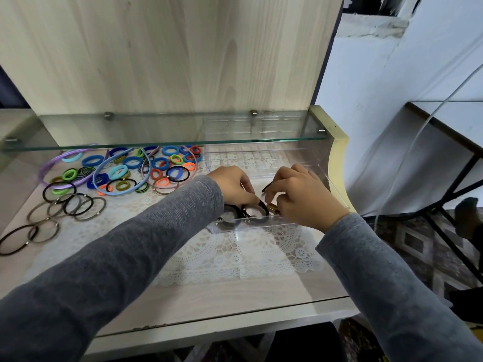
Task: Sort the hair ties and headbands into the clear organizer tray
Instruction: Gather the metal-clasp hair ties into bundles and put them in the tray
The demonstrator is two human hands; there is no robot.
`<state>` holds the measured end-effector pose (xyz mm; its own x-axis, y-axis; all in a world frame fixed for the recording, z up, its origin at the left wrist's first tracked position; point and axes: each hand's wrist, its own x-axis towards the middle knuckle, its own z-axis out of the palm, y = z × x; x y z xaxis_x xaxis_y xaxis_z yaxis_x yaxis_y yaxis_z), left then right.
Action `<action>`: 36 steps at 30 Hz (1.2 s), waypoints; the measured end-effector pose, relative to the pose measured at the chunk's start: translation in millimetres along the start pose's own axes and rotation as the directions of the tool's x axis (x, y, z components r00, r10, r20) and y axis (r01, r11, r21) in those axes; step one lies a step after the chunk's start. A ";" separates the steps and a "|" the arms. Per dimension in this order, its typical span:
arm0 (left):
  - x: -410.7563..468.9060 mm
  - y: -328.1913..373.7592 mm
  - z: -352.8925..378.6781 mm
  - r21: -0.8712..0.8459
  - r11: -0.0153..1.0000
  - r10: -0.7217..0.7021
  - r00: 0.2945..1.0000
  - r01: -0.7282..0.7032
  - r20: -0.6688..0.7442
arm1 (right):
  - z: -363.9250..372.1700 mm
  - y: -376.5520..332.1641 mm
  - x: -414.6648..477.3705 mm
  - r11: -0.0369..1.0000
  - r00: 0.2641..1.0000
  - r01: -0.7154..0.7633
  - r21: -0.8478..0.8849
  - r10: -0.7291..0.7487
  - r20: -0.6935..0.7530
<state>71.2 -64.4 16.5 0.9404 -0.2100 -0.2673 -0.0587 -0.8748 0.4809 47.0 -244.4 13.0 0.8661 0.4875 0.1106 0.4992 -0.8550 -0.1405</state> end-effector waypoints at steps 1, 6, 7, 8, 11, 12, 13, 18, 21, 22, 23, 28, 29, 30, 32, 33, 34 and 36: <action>-1.0 0.0 -1.1 0.007 1.000 0.011 1.000 -0.011 -0.008 | 4.1 0.1 0.3 1.000 0.999 -0.026 0.018 0.026 -0.025; -9.7 -7.3 1.0 0.122 0.991 0.072 0.995 -0.062 -0.076 | 26.0 -2.0 4.8 0.986 0.982 -0.088 0.144 0.111 -0.155; -12.6 -9.4 2.9 0.212 0.974 0.106 0.989 -0.082 -0.102 | 30.1 -2.7 6.1 0.983 0.979 -0.095 0.155 0.121 -0.164; -15.3 -11.5 5.3 0.293 0.951 0.143 0.982 -0.101 -0.126 | 34.0 -3.1 7.1 0.983 0.977 -0.098 0.158 0.126 -0.175; -21.0 -19.1 13.5 0.409 0.903 0.224 0.958 -0.134 -0.181 | 42.1 -2.1 7.8 0.986 0.975 -0.097 0.137 0.122 -0.188; -21.5 -22.3 16.1 0.410 0.901 0.235 0.954 -0.142 -0.185 | 43.3 -1.3 7.7 0.987 0.975 -0.098 0.127 0.121 -0.186; -20.7 -25.6 18.3 0.390 0.908 0.240 0.954 -0.154 -0.181 | 44.2 -0.5 7.7 0.987 0.976 -0.097 0.126 0.120 -0.184; -16.0 -38.2 23.5 0.243 0.950 0.247 0.950 -0.198 -0.191 | 45.1 -0.2 9.0 0.985 0.977 -0.095 0.143 0.120 -0.175; -15.3 -41.1 25.7 0.230 0.949 0.264 0.942 -0.215 -0.207 | 45.5 0.2 9.1 0.984 0.977 -0.088 0.154 0.115 -0.178; -15.0 -41.9 26.6 0.224 0.948 0.273 0.937 -0.225 -0.216 | 45.7 0.4 9.1 0.984 0.977 -0.085 0.157 0.113 -0.182; -14.4 -42.6 27.4 0.217 0.947 0.283 0.932 -0.235 -0.226 | 46.1 0.5 9.1 0.984 0.976 -0.081 0.158 0.110 -0.188; -14.4 -43.4 30.3 0.187 0.941 0.323 0.908 -0.280 -0.267 | 48.4 1.4 9.0 0.983 0.971 -0.060 0.173 0.098 -0.219; -14.2 -43.6 30.7 0.182 0.940 0.330 0.904 -0.288 -0.273 | 48.9 1.6 8.8 0.982 0.970 -0.056 0.178 0.096 -0.225; -14.4 -43.5 30.7 0.178 0.939 0.334 0.901 -0.293 -0.277 | 49.1 1.7 8.7 0.982 0.969 -0.052 0.184 0.095 -0.230; -13.8 -44.3 30.8 0.172 0.939 0.336 0.900 -0.298 -0.276 | 49.6 1.8 8.8 0.981 0.966 -0.044 0.190 0.090 -0.241; -13.6 -44.3 30.8 0.169 0.939 0.336 0.901 -0.298 -0.276 | 49.7 1.7 8.7 0.981 0.965 -0.040 0.189 0.087 -0.246; -13.5 -44.3 30.9 0.165 0.941 0.331 0.902 -0.295 -0.278 | 49.9 1.8 8.8 0.982 0.965 -0.039 0.187 0.086 -0.248; -13.8 -44.4 31.0 0.148 0.947 0.316 0.904 -0.284 -0.288 | 50.3 2.1 9.1 0.982 0.966 -0.043 0.185 0.088 -0.243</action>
<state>50.4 -36.2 -27.1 0.9281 -0.3405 0.1503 -0.3720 -0.8338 0.4079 57.2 -232.9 -35.7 0.8745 0.3525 0.3331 0.4574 -0.8279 -0.3247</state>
